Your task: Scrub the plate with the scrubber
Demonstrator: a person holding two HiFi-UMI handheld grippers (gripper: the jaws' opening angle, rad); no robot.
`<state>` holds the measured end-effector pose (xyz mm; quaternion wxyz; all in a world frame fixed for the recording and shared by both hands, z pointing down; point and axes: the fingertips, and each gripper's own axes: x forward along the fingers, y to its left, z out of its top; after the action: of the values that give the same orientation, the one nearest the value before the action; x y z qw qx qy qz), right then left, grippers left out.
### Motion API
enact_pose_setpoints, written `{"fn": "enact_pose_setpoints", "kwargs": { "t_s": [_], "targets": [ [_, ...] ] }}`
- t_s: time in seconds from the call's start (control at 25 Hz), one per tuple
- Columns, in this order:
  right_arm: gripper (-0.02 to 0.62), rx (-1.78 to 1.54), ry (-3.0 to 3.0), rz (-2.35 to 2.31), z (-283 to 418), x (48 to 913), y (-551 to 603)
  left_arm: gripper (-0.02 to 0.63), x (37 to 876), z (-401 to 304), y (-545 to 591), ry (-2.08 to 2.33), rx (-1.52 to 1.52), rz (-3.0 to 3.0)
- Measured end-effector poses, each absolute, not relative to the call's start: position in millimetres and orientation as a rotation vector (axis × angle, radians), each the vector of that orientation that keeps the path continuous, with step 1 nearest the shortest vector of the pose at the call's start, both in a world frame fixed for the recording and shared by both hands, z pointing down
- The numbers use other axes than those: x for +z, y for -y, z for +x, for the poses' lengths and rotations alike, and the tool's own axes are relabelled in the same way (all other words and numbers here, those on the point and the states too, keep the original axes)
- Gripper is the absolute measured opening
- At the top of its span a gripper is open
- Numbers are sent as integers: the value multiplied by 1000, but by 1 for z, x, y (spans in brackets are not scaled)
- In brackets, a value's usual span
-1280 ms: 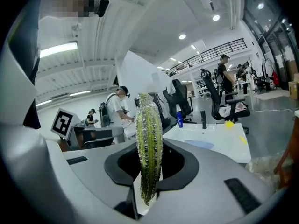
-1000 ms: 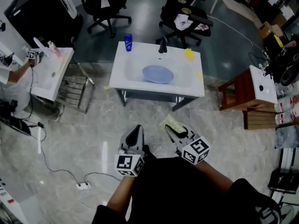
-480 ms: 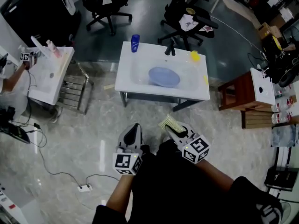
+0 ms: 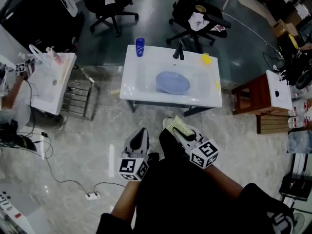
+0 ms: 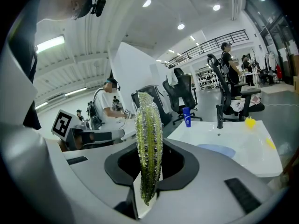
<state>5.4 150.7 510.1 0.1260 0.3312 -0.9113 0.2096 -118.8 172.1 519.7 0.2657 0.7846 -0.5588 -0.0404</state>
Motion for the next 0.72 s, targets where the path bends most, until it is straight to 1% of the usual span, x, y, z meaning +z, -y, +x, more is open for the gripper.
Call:
{"fn": "enact_pose_setpoints", "kwargs": {
  "t_s": [0.44,0.72],
  "targets": [
    [57,748,2705,985,24,517,-32,5,523,-91,-68,1518,16,2093],
    [57,808,2731,948,47,527,31,5,560,-83,11,1528,92,1980]
  ]
}}
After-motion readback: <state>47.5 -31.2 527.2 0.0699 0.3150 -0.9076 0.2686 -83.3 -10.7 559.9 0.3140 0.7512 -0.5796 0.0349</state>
